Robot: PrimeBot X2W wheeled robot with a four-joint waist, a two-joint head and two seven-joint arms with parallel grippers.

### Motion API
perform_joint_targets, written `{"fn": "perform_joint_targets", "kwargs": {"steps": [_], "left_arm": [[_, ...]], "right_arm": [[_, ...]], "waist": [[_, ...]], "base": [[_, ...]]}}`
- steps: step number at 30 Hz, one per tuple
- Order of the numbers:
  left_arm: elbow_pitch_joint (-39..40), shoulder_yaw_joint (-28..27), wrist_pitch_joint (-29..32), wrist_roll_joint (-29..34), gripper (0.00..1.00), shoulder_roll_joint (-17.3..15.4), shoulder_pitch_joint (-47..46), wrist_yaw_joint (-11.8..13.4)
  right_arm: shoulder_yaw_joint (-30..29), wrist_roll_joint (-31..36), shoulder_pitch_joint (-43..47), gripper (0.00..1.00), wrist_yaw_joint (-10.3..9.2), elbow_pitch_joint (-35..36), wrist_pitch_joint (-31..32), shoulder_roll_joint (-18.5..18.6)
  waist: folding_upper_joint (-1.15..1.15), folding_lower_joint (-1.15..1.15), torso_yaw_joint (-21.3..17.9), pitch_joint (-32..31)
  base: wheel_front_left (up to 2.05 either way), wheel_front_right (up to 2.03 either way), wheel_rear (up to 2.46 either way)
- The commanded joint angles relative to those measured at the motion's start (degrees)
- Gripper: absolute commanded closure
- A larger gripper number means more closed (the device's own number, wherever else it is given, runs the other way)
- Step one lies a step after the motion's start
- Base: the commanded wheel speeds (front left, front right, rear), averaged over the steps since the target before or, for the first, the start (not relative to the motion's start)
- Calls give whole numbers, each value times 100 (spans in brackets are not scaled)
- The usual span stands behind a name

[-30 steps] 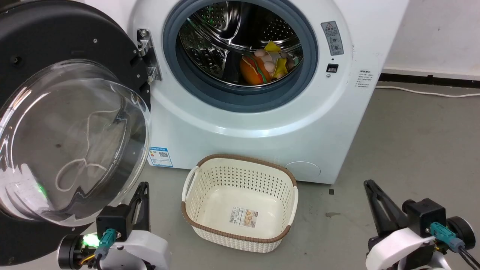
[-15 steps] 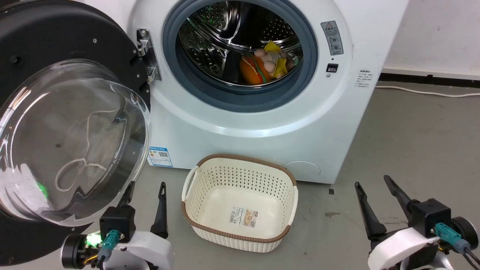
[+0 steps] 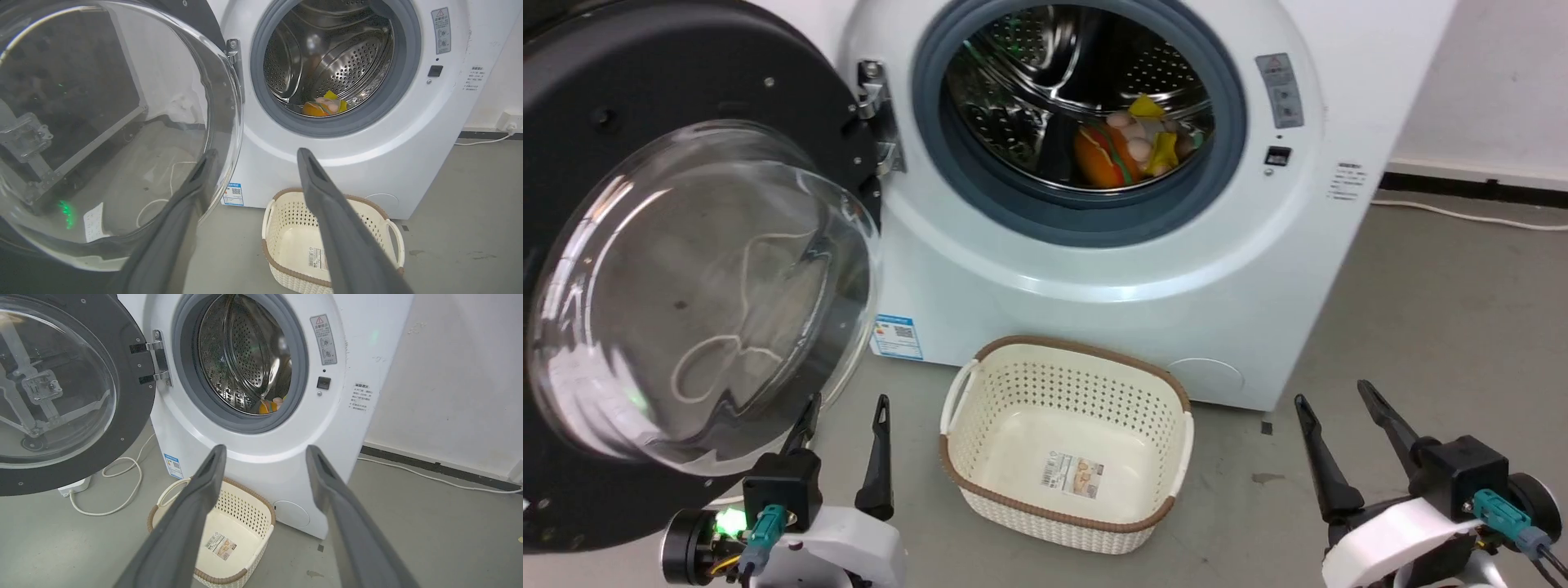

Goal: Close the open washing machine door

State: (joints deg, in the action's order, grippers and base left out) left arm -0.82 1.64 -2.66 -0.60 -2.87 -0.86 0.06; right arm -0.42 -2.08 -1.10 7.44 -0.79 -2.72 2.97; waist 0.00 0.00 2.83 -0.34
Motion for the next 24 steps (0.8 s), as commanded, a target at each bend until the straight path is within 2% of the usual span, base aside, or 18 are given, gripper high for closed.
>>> {"fn": "perform_joint_targets", "kwargs": {"steps": [1,12,24], "left_arm": [[-15,20,-64,-37,0,-2,-2,23],[-28,42,-196,-62,0,-2,26,15],[95,19,-340,-126,0,-1,102,149]], "right_arm": [[10,-50,63,0,1,-8,-60,-2],[81,-25,100,0,1,-18,-191,-3],[379,-22,-80,0,2,-134,-335,40]], "waist": [[0,0,72,-15],[0,0,557,-56],[0,0,922,57]], "base": [[0,0,0],[0,0,0],[0,0,0]]}}
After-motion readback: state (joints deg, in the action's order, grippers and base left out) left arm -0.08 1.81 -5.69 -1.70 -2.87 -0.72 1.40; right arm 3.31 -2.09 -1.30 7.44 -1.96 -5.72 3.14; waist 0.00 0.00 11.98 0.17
